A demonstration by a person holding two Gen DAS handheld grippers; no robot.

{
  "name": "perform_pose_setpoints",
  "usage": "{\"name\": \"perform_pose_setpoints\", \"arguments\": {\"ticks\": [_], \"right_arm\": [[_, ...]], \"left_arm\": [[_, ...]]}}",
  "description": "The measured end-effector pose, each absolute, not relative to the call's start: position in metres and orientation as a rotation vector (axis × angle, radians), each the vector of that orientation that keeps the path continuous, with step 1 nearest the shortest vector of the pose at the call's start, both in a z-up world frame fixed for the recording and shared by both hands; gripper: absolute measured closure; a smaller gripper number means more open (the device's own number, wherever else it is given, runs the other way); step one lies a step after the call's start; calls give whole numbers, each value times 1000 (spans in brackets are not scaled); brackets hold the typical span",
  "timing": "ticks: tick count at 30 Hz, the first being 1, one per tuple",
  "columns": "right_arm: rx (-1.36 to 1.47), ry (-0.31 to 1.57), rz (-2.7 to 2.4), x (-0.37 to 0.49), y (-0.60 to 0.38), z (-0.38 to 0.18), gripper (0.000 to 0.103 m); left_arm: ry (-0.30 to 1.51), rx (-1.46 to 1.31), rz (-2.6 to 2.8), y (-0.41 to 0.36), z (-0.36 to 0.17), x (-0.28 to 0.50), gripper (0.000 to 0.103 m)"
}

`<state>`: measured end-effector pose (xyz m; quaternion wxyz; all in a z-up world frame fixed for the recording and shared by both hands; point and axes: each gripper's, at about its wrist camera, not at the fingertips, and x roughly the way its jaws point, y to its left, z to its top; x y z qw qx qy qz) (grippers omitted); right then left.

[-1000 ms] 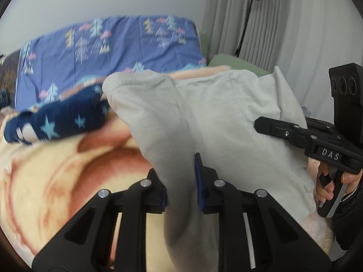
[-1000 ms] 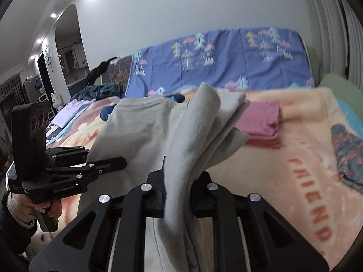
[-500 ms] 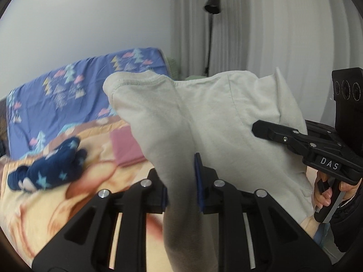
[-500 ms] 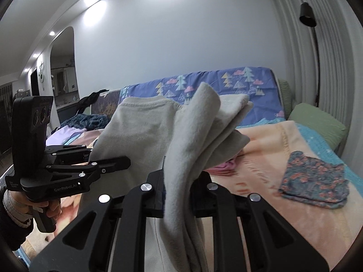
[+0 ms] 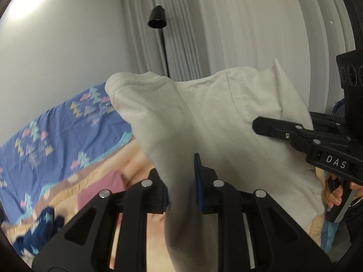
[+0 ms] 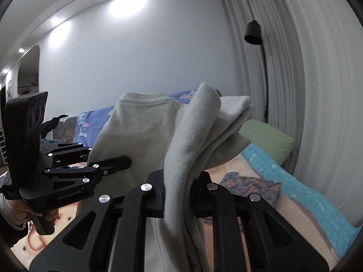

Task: Fold small clothes
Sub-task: 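Lift the folded grey shirt off the blanket with both tools, then carry the shirt beside the pink stack and lower it with both tools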

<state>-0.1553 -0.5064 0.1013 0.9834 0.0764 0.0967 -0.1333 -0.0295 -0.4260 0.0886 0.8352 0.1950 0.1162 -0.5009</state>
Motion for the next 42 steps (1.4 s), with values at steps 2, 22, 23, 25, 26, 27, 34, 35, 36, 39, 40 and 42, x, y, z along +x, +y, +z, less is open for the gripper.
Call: {"name": "perform_pose_setpoints", "arguments": {"ticks": [2, 22, 23, 25, 26, 27, 34, 35, 36, 39, 40, 42], "right_arm": [[173, 185, -304, -151, -531, 104, 88], [338, 288, -479, -39, -704, 39, 86], [373, 318, -513, -33, -714, 27, 80], [465, 436, -648, -23, -739, -13, 68], [485, 492, -689, -20, -747, -31, 67], [495, 545, -725, -18, -754, -51, 67], [582, 573, -814, -40, -772, -115, 48], [562, 579, -825, -33, -774, -110, 48], [534, 586, -842, -31, -770, -110, 48], [488, 585, -879, -26, -757, -105, 46], [483, 576, -899, -28, -755, -105, 44], [479, 526, -942, -41, -756, -102, 43]], "left_arm": [[235, 420, -1065, -450, 93, -21, 85], [317, 643, -924, -643, 31, 87, 51], [321, 651, -878, -647, 18, 95, 36], [395, 669, -897, -651, -13, 107, 35], [444, 684, -916, -653, -28, 110, 35], [502, 723, -937, -654, -50, 111, 35], [562, 682, -970, -647, -105, 110, 35], [571, 673, -975, -646, -105, 112, 35], [578, 667, -973, -645, -106, 113, 35], [561, 650, -947, -638, -109, 105, 32], [543, 647, -929, -635, -107, 101, 30], [530, 636, -917, -626, -97, 93, 21]]}}
